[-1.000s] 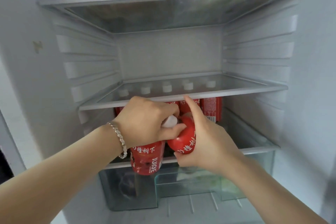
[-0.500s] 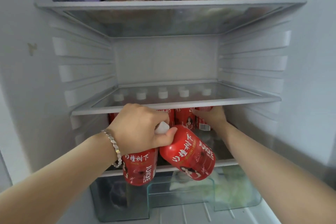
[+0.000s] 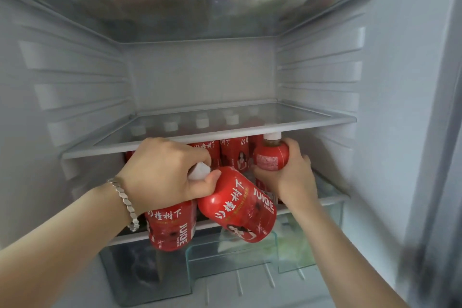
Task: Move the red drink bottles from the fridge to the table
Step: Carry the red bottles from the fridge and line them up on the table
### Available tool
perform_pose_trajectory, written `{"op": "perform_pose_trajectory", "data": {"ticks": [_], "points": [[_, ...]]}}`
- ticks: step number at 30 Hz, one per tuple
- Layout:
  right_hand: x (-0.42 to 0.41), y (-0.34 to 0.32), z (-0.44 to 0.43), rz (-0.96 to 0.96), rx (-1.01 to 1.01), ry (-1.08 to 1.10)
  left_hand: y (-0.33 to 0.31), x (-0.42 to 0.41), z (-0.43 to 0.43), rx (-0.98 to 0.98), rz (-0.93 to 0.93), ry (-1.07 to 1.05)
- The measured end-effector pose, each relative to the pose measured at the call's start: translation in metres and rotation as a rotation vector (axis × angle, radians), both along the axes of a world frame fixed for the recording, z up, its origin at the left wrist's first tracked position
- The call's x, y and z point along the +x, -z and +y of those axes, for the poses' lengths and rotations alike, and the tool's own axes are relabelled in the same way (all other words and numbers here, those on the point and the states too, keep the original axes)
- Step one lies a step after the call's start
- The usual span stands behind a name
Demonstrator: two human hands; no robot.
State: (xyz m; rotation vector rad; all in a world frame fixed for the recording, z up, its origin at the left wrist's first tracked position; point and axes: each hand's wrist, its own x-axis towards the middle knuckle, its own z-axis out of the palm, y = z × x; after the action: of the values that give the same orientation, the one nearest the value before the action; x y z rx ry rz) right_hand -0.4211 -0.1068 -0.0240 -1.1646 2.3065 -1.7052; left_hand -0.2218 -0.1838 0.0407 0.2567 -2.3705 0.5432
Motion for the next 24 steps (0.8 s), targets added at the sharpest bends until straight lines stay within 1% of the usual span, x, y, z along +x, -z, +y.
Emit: {"op": "perform_pose_trajectory", "data": {"ticks": [2, 4, 6, 7, 11, 12, 15, 20, 24], "points": [[0.002, -0.002, 0.013, -0.015, 0.009, -0.029, 0.0, -0.001, -0.001, 0.004, -0.011, 0.003], [0.001, -0.007, 0.022, -0.021, 0.08, -0.063, 0.0, -0.001, -0.001, 0.009, -0.007, -0.003], [0.0, -0.017, 0.027, 0.026, 0.163, -0.039, 0.0, -0.002, -0.001, 0.008, -0.008, -0.006], [0.0, -0.023, 0.027, 0.055, 0.168, -0.017, 0.0, -0.002, -0.001, 0.005, -0.011, -0.005], [0.001, -0.033, 0.021, 0.193, 0.022, 0.054, -0.001, -0.002, -0.001, 0.008, -0.023, 0.016], [-0.001, -0.033, 0.02, 0.212, 0.017, 0.066, -0.001, -0.002, 0.0, 0.013, -0.027, 0.021], [-0.001, -0.035, 0.023, 0.235, 0.11, 0.099, 0.001, -0.001, -0.001, 0.03, -0.035, 0.024], [0.005, -0.047, 0.024, 0.243, 0.205, 0.05, 0.0, -0.003, -0.003, 0.022, -0.024, 0.042], [0.017, -0.05, 0.03, 0.38, 0.277, 0.244, 0.0, -0.005, -0.002, -0.009, -0.035, 0.054]]}}
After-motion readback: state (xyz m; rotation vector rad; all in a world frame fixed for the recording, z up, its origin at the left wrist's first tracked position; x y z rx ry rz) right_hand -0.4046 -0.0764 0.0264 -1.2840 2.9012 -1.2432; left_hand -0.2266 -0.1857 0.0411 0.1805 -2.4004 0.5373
